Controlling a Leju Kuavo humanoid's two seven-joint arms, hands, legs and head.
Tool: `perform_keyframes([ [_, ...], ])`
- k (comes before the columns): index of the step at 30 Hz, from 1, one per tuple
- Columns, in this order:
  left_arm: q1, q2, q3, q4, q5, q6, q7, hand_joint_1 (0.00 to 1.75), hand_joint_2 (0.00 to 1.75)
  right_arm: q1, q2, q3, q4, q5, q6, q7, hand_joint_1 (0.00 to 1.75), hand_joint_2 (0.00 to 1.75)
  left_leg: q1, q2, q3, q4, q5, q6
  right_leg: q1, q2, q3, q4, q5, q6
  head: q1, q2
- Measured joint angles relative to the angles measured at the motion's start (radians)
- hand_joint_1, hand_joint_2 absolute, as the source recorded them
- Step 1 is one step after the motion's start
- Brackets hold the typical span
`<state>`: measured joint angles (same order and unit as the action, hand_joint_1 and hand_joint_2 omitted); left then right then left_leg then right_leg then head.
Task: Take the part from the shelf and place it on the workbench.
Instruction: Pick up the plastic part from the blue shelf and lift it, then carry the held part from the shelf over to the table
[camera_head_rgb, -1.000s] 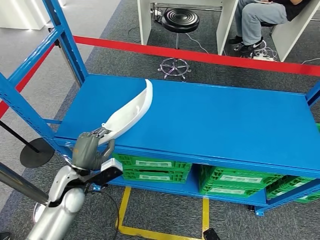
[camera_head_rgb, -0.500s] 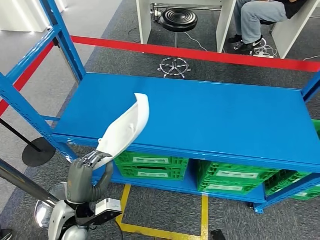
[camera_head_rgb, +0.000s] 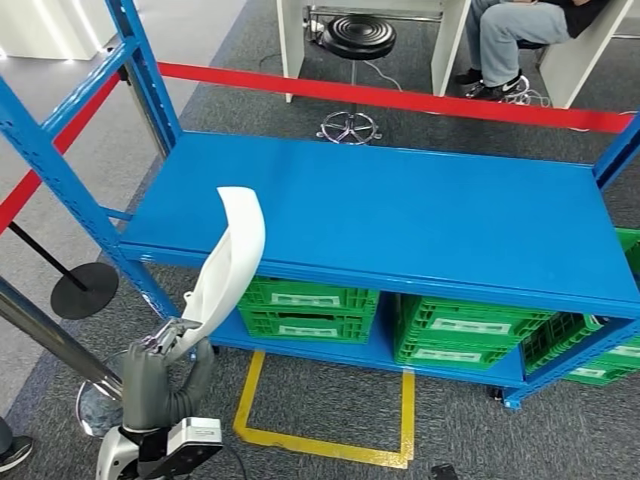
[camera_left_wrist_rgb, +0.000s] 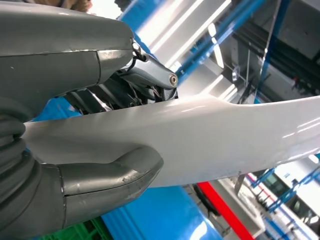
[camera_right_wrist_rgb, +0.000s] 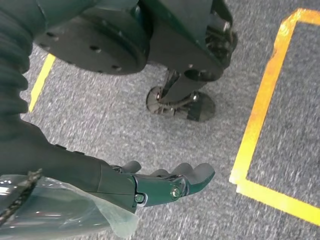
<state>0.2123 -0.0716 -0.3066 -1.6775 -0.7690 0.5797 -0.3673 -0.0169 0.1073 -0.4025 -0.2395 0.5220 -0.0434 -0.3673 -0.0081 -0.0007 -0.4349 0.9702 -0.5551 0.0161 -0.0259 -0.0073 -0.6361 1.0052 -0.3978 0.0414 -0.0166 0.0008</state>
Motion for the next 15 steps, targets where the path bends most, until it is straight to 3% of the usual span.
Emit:
perform_keyframes([
  [1, 0.001, -0.001, 0.000, 0.000, 0.005, 0.002, -0.002, 1.75, 1.75, 0.000, 0.002, -0.002, 0.000, -0.002, -0.001, -0.001, 0.00, 1.75, 0.000, 0.001, -0.008, -0.002, 0.010, 0.006, -0.001, 0.001, -0.003, 0.001, -0.002, 0.005, 0.000, 0.000],
  [2, 0.003, -0.003, 0.001, 0.000, 0.011, 0.004, -0.004, 1.75, 1.75, 0.001, 0.006, -0.006, 0.000, -0.004, -0.004, -0.001, 0.00, 1.75, 0.001, 0.003, -0.019, -0.003, 0.022, 0.013, -0.002, 0.002, -0.012, 0.014, -0.024, 0.008, 0.001, 0.000],
  [3, 0.006, -0.005, 0.001, 0.000, 0.017, 0.007, -0.007, 1.75, 1.75, 0.002, 0.011, -0.009, 0.000, -0.005, -0.008, -0.001, 0.00, 1.75, 0.002, 0.004, -0.032, -0.006, 0.036, 0.019, -0.002, 0.003, -0.026, 0.049, -0.066, 0.010, 0.003, 0.000],
  [5, 0.014, -0.007, 0.002, -0.001, 0.027, 0.012, -0.011, 1.75, 1.75, 0.003, 0.023, -0.015, 0.000, -0.007, -0.016, -0.001, 0.00, 1.75, -0.002, 0.006, -0.062, -0.006, 0.060, 0.030, -0.001, 0.004, -0.060, 0.172, -0.175, 0.009, 0.007, 0.000],
  [6, 0.018, -0.008, 0.003, -0.001, 0.031, 0.015, -0.012, 1.75, 1.75, 0.004, 0.028, -0.016, 0.000, -0.007, -0.018, -0.001, 0.00, 1.75, -0.005, 0.006, -0.078, -0.005, 0.073, 0.032, 0.001, 0.004, -0.069, 0.236, -0.206, 0.009, 0.007, 0.000],
  [7, 0.022, -0.008, 0.004, -0.001, 0.036, 0.017, -0.014, 1.75, 1.75, 0.003, 0.032, -0.017, 0.000, -0.007, -0.019, -0.001, 0.00, 1.75, -0.008, 0.006, -0.095, -0.004, 0.085, 0.034, 0.003, 0.004, -0.068, 0.278, -0.210, 0.008, 0.007, 0.000],
  [8, 0.026, -0.008, 0.004, -0.001, 0.040, 0.018, -0.016, 1.75, 1.75, 0.003, 0.036, -0.018, -0.001, -0.007, -0.019, -0.001, 0.00, 1.75, -0.012, 0.006, -0.112, -0.003, 0.097, 0.034, 0.005, 0.004, -0.051, 0.290, -0.193, 0.005, 0.007, 0.000],
  [9, 0.029, -0.008, 0.005, -0.001, 0.043, 0.020, -0.018, 1.75, 1.75, 0.003, 0.040, -0.018, -0.002, -0.007, -0.020, -0.001, 0.00, 1.75, -0.014, 0.006, -0.127, -0.001, 0.108, 0.034, 0.008, 0.004, -0.017, 0.265, -0.165, -0.001, 0.007, 0.000],
  [10, 0.031, -0.008, 0.006, -0.001, 0.048, 0.022, -0.021, 1.75, 1.75, 0.002, 0.043, -0.018, -0.004, -0.006, -0.020, -0.001, 0.00, 1.75, -0.017, 0.005, -0.140, 0.001, 0.119, 0.033, 0.011, 0.005, 0.035, 0.206, -0.143, -0.008, 0.007, 0.000],
  [12, 0.032, -0.009, 0.006, -0.002, 0.053, 0.024, -0.027, 1.75, 1.75, -0.001, 0.048, -0.020, -0.011, -0.005, -0.021, -0.001, 0.00, 1.75, -0.022, 0.004, -0.160, 0.008, 0.137, 0.029, 0.020, 0.005, 0.158, 0.046, -0.143, -0.022, 0.007, 0.000],
  [13, 0.033, -0.010, 0.007, -0.002, 0.055, 0.026, -0.029, 1.75, 1.75, -0.002, 0.050, -0.022, -0.014, -0.005, -0.021, -0.001, 0.00, 1.75, -0.023, 0.004, -0.167, 0.011, 0.146, 0.026, 0.023, 0.005, 0.198, -0.016, -0.156, -0.026, 0.007, 0.000],
  [14, 0.033, -0.010, 0.007, -0.003, 0.056, 0.027, -0.031, 1.75, 1.75, -0.004, 0.053, -0.023, -0.016, -0.004, -0.022, -0.001, 0.00, 1.75, -0.024, 0.005, -0.174, 0.013, 0.156, 0.022, 0.025, 0.005, 0.219, -0.051, -0.165, -0.028, 0.006, 0.000],
  [15, 0.034, -0.010, 0.006, -0.004, 0.057, 0.028, -0.032, 1.75, 1.75, -0.004, 0.056, -0.025, -0.018, -0.004, -0.022, 0.000, 0.00, 1.75, -0.023, 0.005, -0.179, 0.014, 0.166, 0.018, 0.025, 0.005, 0.216, -0.065, -0.165, -0.030, 0.006, 0.000],
])
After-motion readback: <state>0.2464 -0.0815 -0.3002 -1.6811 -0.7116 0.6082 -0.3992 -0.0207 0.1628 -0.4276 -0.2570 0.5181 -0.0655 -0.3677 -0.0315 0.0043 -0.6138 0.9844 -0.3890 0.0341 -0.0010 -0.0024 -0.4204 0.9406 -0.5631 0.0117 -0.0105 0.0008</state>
